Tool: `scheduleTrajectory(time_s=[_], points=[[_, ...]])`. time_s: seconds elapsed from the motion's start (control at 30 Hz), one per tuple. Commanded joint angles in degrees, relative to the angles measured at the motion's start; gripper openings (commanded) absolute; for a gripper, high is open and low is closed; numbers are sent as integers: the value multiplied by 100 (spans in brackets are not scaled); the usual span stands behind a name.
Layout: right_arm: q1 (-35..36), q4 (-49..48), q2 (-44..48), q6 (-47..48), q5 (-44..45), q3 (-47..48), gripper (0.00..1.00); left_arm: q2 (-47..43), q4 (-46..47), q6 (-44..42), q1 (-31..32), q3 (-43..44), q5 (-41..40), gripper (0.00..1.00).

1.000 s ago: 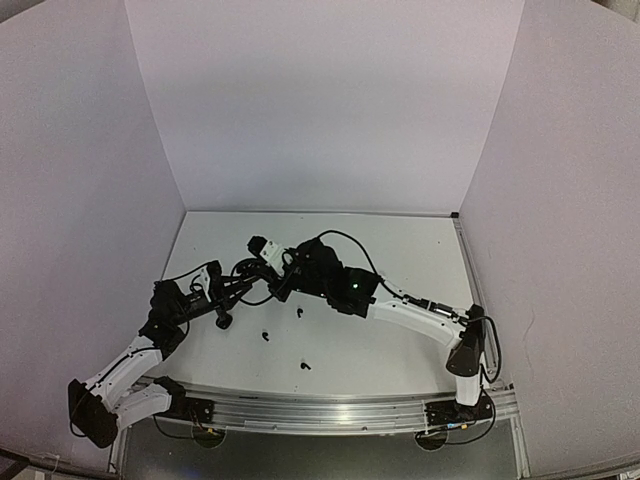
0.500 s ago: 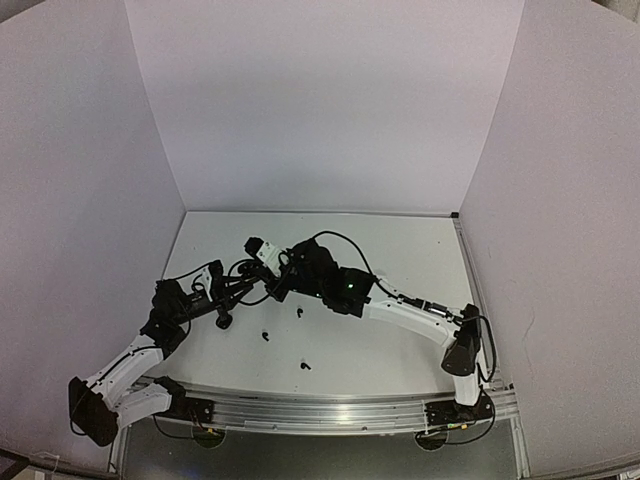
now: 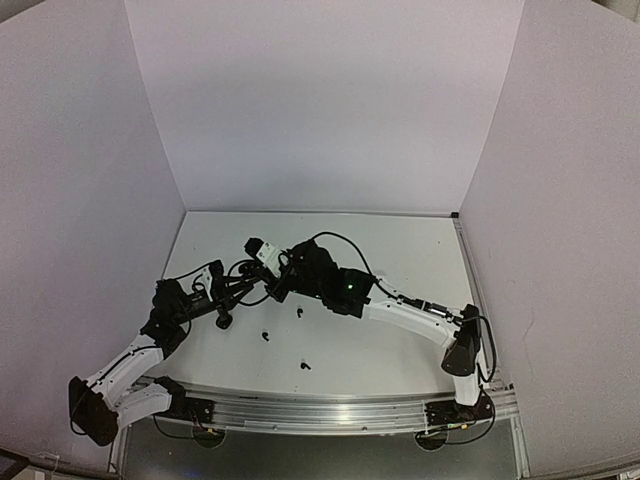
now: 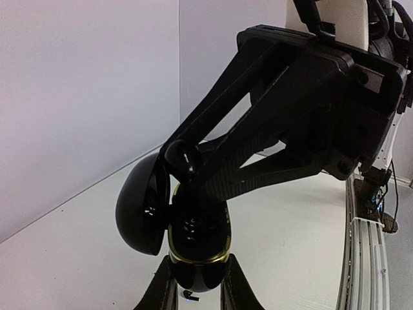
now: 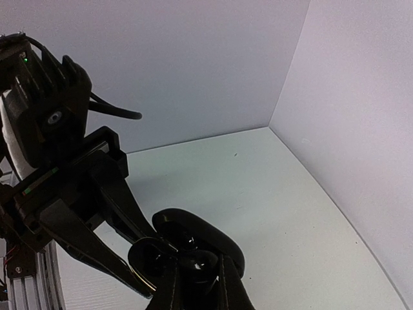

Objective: Insert the wireless bluetooth earbuds into the charging case
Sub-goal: Insert the right earbud into the right side groove of the charging case.

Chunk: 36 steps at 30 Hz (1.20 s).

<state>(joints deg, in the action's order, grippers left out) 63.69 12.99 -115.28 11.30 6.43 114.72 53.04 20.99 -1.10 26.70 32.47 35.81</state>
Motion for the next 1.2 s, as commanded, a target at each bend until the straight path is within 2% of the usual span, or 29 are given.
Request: scheduleTrajectory(time_s=[0.0, 0.87, 1.17], points=[[35, 187, 136, -99, 85, -63, 12, -3, 387, 49, 31, 136, 8, 0], [32, 187, 111, -206, 122, 52, 26, -18, 317, 40, 28, 132, 95, 0], [35, 187, 179, -291, 242, -35, 26, -38, 337, 40, 30, 110, 68, 0]])
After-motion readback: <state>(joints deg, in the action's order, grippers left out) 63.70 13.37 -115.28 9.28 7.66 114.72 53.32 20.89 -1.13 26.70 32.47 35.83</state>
